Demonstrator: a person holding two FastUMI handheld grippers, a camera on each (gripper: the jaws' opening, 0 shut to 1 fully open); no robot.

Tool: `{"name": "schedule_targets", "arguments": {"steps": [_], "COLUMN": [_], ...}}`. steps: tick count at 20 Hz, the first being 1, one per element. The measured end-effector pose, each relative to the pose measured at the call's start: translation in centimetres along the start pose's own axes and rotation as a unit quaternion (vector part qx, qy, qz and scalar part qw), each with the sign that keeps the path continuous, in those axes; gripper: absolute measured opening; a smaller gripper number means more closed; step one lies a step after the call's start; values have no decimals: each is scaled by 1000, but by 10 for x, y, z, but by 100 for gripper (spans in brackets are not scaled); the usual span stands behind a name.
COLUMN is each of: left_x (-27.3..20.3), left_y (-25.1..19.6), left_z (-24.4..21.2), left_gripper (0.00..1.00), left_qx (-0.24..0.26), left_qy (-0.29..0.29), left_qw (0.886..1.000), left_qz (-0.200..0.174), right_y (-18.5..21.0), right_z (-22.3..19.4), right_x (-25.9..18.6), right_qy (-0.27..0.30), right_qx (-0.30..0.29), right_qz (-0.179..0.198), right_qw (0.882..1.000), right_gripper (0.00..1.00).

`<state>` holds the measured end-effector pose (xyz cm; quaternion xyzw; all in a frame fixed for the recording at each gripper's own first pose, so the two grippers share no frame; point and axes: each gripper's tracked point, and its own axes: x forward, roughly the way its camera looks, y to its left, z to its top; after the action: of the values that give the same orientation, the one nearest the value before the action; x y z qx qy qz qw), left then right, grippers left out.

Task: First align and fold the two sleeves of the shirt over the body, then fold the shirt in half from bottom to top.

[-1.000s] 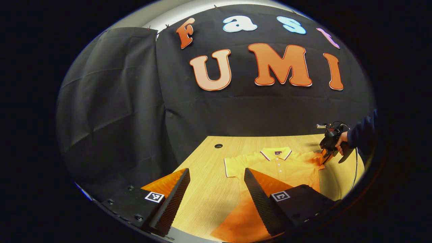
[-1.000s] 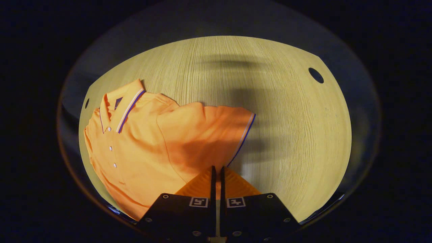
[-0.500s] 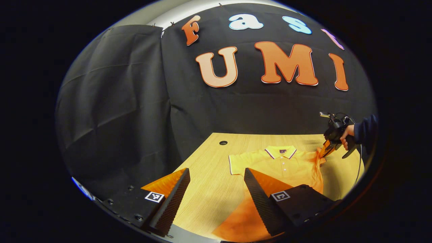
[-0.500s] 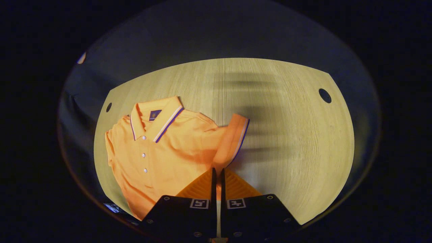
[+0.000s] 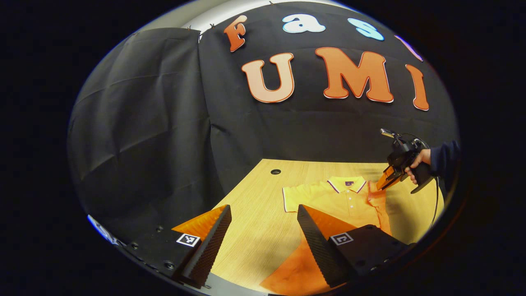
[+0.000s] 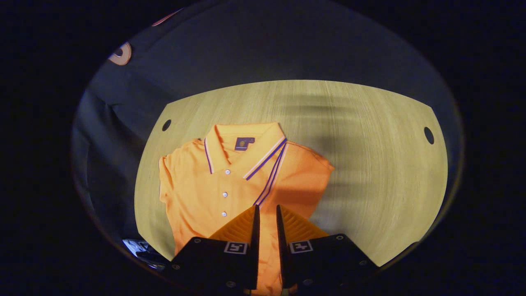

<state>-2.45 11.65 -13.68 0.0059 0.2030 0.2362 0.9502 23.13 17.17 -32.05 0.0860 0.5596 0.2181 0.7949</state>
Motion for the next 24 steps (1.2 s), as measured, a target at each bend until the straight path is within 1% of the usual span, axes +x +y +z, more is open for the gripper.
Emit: {"name": "schedule_targets", "arguments": {"steps": [1,3,5,6,7,8,9,10,11,12,13,16,19,21,24], "left_x": [7,30,56,72,87,99,112,127,144,157,171,219,249,265,289], "left_y": [1,-4,-16,-23,-39,-52,-56,-57,-59,-59,-62,-67,-75,-80,-92], "left_z": [3,7,10,11,5,-3,-14,-22,-32,-39,-45,-61,-69,-81,-95], "left_gripper": [99,99,99,99,99,99,100,99,97,97,97,96,95,96,96], "left_qx": [-9,-19,-16,-14,-11,-12,-15,-17,-18,-20,-21,-15,-28,-20,-1], "left_qy": [1,11,32,39,65,93,111,131,154,175,195,247,291,326,360], "left_qw": [1000,1000,999,998,994,988,983,979,975,970,964,951,935,922,908], "left_qz": [-2,-10,-35,-52,-89,-124,-144,-154,-161,-168,-178,-185,-202,-208,-216], "right_y": [-2,-10,-11,-13,-15,-20,-25,-31,-35,-38,-41,-50,-53,-48,-41], "right_z": [-2,-1,4,6,7,8,5,2,0,-4,-10,-37,-68,-91,-117], "right_x": [0,-6,-21,-30,-41,-51,-61,-73,-86,-97,-109,-137,-157,-168,-185], "right_qy": [0,-11,-35,-50,-66,-82,-97,-113,-130,-147,-164,-198,-217,-226,-248], "right_qx": [-6,-14,-1,9,18,28,39,53,69,84,97,129,155,171,179], "right_qz": [-5,-16,-14,-13,-13,-19,-28,-38,-47,-54,-62,-103,-139,-154,-182], "right_qw": [1000,1000,999,999,998,996,994,992,988,984,980,966,954,947,934], "right_gripper": [26,37,49,55,57,63,63,65,66,71,73,82,84,84,86]}}
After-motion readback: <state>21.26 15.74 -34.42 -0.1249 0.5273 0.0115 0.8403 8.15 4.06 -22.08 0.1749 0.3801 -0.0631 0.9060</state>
